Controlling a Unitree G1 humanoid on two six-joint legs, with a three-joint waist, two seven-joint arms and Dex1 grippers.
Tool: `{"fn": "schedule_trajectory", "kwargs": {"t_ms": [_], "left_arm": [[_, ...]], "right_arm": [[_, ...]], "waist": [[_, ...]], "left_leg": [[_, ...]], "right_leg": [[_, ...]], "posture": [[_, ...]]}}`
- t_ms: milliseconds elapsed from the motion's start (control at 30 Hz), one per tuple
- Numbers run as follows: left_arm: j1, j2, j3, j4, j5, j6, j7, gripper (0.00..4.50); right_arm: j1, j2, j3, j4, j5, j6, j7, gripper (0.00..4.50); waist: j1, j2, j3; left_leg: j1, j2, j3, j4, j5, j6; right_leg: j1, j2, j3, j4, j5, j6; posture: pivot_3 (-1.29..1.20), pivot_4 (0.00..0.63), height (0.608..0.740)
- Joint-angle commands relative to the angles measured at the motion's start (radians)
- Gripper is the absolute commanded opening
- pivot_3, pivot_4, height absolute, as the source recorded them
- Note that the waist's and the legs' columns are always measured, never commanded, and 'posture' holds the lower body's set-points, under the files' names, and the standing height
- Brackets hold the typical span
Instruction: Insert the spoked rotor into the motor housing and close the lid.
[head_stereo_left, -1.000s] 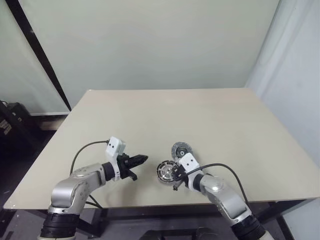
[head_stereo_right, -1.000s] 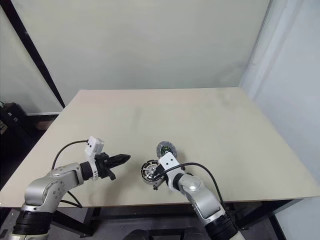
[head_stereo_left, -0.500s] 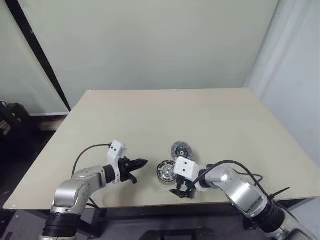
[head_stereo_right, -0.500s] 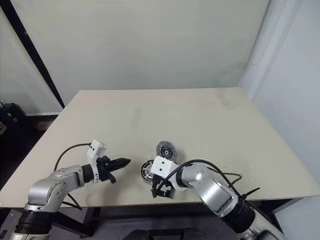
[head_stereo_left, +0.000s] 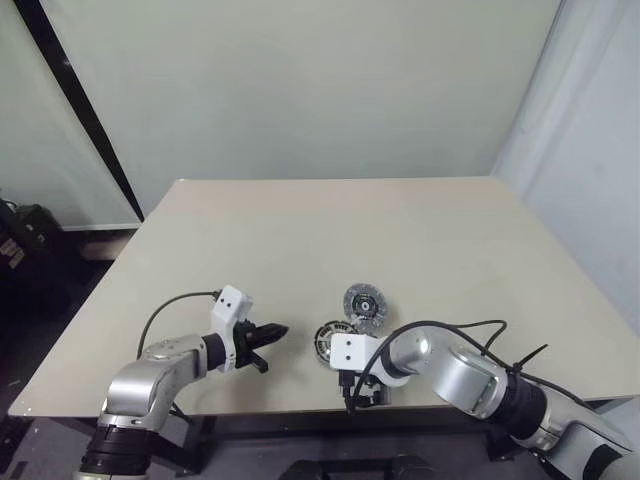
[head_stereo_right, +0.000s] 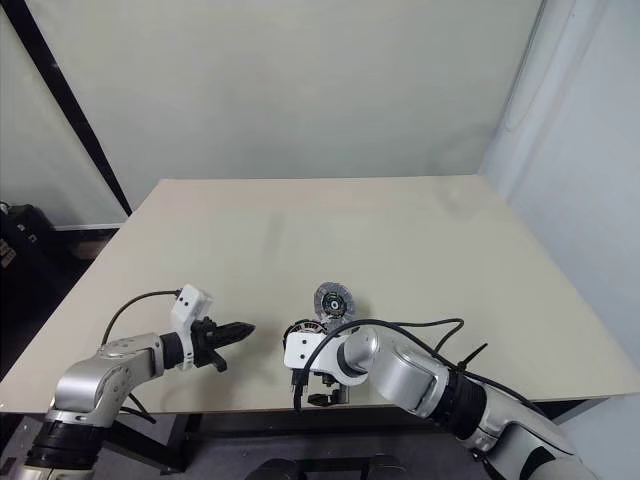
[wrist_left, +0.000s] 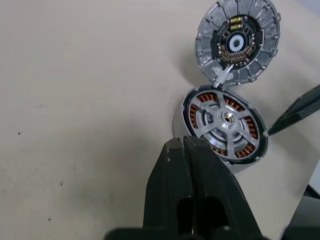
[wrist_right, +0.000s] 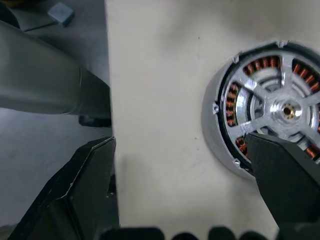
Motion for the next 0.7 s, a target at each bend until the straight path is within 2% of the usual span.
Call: {"fn": "schedule_trajectory", "kwargs": {"t_ms": [33, 133, 233, 533, 600, 700], "left_arm": [[-0.006, 0.008, 0.007, -0.024, 0.014, -0.021, 0.005, 0.00], [-0.007, 0.011, 0.005, -0.023, 0.017, -0.023, 0.006, 0.00], [-0.017, 0.010, 0.004, -0.016, 0.022, -0.024, 0.005, 0.00], [-0.026, 0.002, 0.004, -0.005, 0.042, -0.034, 0.005, 0.00], [-0.025, 0.001, 0.005, -0.002, 0.045, -0.038, 0.007, 0.00], [-0.022, -0.001, 0.007, 0.002, 0.048, -0.045, 0.010, 0.00]], "right_arm": [[-0.032, 0.018, -0.016, 0.018, -0.028, -0.020, -0.013, 4.48], [-0.029, 0.033, -0.026, 0.034, -0.033, -0.023, -0.016, 4.48], [-0.021, 0.053, -0.031, 0.065, -0.037, -0.032, -0.032, 3.93], [0.021, 0.108, -0.062, 0.128, -0.054, -0.085, -0.092, 0.75], [0.040, 0.135, -0.092, 0.135, -0.046, -0.089, -0.111, 0.20], [0.063, 0.165, -0.124, 0.132, -0.037, -0.081, -0.123, 0.01]], "waist": [[0.000, 0.000, 0.000], [0.000, 0.000, 0.000], [-0.001, 0.000, 0.000], [-0.003, 0.000, -0.001], [-0.005, 0.000, -0.001], [-0.005, 0.000, -0.001]], "left_leg": [[0.000, 0.000, 0.000, 0.000, 0.000, 0.000], [0.000, 0.000, 0.000, 0.000, 0.000, 0.000], [0.000, 0.000, 0.000, 0.000, 0.000, 0.000], [0.001, 0.000, 0.000, 0.000, 0.000, 0.000], [0.002, 0.001, 0.000, 0.000, 0.000, 0.000], [0.001, 0.001, 0.000, 0.000, 0.000, 0.000]], "right_leg": [[0.000, 0.000, 0.000, 0.000, 0.000, 0.000], [0.000, 0.000, 0.000, 0.001, 0.000, 0.000], [-0.001, 0.000, 0.000, 0.001, 0.000, -0.001], [0.000, 0.001, 0.000, 0.001, 0.001, -0.001], [0.000, 0.001, 0.000, 0.001, 0.001, -0.001], [0.000, 0.002, 0.000, 0.002, 0.001, -0.002]], "posture": [[0.00, 0.000, 0.740], [0.00, 0.000, 0.740], [0.00, 0.000, 0.740], [0.00, 0.000, 0.740], [0.00, 0.000, 0.740], [0.00, 0.000, 0.740]]}}
